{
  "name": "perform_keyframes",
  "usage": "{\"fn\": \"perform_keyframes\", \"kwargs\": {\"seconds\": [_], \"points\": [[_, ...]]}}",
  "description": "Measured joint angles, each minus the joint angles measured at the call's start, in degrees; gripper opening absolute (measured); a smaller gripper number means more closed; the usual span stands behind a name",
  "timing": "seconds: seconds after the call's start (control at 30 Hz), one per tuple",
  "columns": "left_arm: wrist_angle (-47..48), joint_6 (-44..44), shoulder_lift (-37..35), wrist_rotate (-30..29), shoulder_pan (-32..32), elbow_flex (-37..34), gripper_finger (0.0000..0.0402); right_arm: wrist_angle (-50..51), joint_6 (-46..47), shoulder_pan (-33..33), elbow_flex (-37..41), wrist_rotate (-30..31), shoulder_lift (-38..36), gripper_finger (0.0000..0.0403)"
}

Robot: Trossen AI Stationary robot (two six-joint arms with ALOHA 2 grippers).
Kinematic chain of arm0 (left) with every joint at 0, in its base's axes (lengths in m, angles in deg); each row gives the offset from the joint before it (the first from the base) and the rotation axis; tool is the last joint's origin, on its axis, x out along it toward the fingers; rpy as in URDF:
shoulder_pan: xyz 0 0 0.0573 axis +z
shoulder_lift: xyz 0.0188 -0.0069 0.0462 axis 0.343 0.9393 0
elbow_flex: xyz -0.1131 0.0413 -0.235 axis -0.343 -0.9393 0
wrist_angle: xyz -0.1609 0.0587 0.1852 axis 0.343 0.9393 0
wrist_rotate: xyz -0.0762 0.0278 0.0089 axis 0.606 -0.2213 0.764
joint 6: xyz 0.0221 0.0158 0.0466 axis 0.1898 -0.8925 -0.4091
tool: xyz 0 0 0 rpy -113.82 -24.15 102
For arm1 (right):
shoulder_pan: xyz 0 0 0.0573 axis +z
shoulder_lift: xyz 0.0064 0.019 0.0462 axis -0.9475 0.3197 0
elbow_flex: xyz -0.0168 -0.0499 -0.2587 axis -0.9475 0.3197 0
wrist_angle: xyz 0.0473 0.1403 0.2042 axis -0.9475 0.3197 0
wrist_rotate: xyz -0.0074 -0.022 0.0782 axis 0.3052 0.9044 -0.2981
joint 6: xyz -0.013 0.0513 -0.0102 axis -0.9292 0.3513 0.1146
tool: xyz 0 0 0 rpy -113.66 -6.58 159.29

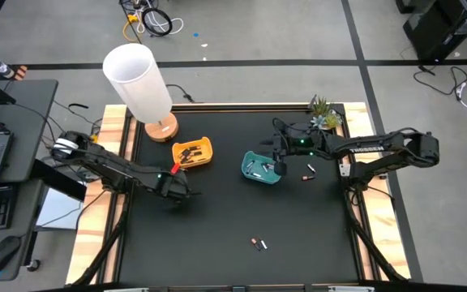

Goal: Sort batteries
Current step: Put the top left black battery into the yellow bin

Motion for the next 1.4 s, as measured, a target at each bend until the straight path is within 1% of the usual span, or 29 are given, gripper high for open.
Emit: {"fn": "perform_keyframes", "kwargs": {"seconds": [0.1,0.2,0.33,0.47,0.57,0.7,0.83,1.07,1.13,1.33,1.4], "points": [[0.2,-0.2,-1.9,-3.5,0.0,0.0,0.0157,-4.4,0.4,-1.2,2.5,-0.9,0.0,0.0133],[-1.2,-0.8,-5.7,-6.3,-0.1,-0.9,0.0157,-9.7,1.4,-2.1,5.0,-2.3,0.0,0.0133],[-7.4,-1.3,-12.3,-6.8,0.0,-6.4,0.0157,-14.8,1.6,-2.6,7.3,-4.1,0.0,0.0132],[-16.2,-1.5,-18.6,-8.9,0.1,-12.5,0.0157,-15.3,1.2,-2.8,7.4,-4.2,0.0,0.0132],[-20.2,-2.9,-22.2,-10.0,0.1,-14.7,0.0157,-15.5,1.5,-2.8,7.4,-4.2,0.0,0.0132],[-17.7,-2.9,-22.8,-10.5,0.5,-15.1,0.0157,-16.1,1.6,-2.8,7.4,-4.2,0.0,0.0131],[-17.9,-2.9,-22.3,-11.5,1.7,-15.1,0.0157,-17.8,1.6,-2.8,7.4,-4.4,0.0,0.0128],[-17.7,-3.0,-21.6,-12.5,4.4,-15.1,0.0157,-17.8,1.5,-2.8,7.4,-6.7,0.0,0.0126],[-19.2,-3.2,-21.5,-12.5,4.8,-15.4,0.0157,-17.9,1.5,-2.8,7.4,-6.7,0.0,0.0126],[-27.7,-4.7,-21.4,-12.4,5.1,-20.9,0.0156,-17.7,1.5,-2.8,7.4,-6.8,0.0,0.0126],[-28.9,-4.7,-21.4,-12.2,5.1,-22.3,0.0156,-17.6,1.5,-2.8,7.4,-6.9,0.0,0.0126]]}}
